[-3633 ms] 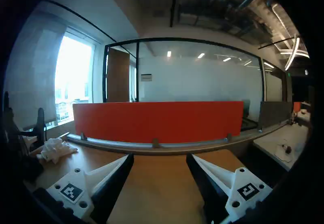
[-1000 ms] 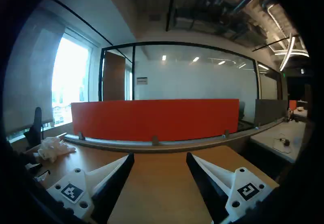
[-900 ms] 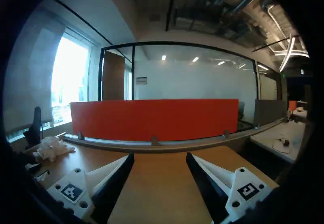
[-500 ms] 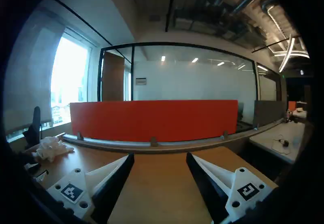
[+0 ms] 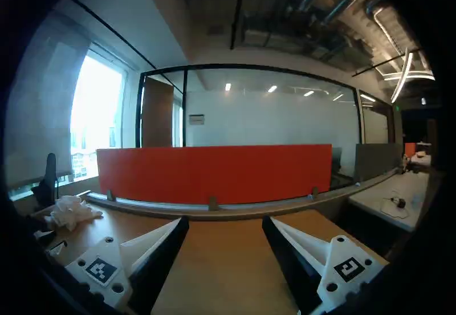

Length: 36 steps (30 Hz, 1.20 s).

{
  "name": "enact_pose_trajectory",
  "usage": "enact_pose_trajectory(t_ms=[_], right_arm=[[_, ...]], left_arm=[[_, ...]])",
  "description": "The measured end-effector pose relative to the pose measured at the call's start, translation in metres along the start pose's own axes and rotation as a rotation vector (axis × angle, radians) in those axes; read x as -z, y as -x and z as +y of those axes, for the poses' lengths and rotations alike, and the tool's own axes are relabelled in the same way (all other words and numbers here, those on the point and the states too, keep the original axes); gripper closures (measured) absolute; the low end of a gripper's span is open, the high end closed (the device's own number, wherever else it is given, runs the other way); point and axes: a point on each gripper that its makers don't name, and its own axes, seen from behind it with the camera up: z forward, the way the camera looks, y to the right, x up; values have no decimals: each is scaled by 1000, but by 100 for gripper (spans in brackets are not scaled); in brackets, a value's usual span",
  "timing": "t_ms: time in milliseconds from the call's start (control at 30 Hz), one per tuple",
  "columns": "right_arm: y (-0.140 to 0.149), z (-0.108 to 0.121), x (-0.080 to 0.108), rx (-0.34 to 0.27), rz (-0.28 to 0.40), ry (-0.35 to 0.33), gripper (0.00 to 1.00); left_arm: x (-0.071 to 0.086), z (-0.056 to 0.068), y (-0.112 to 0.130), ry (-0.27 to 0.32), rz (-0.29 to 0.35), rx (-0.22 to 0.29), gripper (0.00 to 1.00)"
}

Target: Fold towel

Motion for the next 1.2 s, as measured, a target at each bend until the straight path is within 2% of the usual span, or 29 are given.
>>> enact_pose_trajectory(t_ms=[300,500,800,1000,1200], right_arm=[[-2,10,-2,26,44,-3,0],[17,19,-2,23,15,4,0],[44,35,-2,22,26,22,0],[72,35,-3,43,33,2,0],[100,38,-6,28,36,8,0]], left_arm=[[0,-1,2,0,0,0,6],[-1,-1,4,0,1,2,6],[-1,-1,7,-1,2,2,6],[-1,0,9,-1,3,2,6],[-1,0,10,-1,3,2,6]])
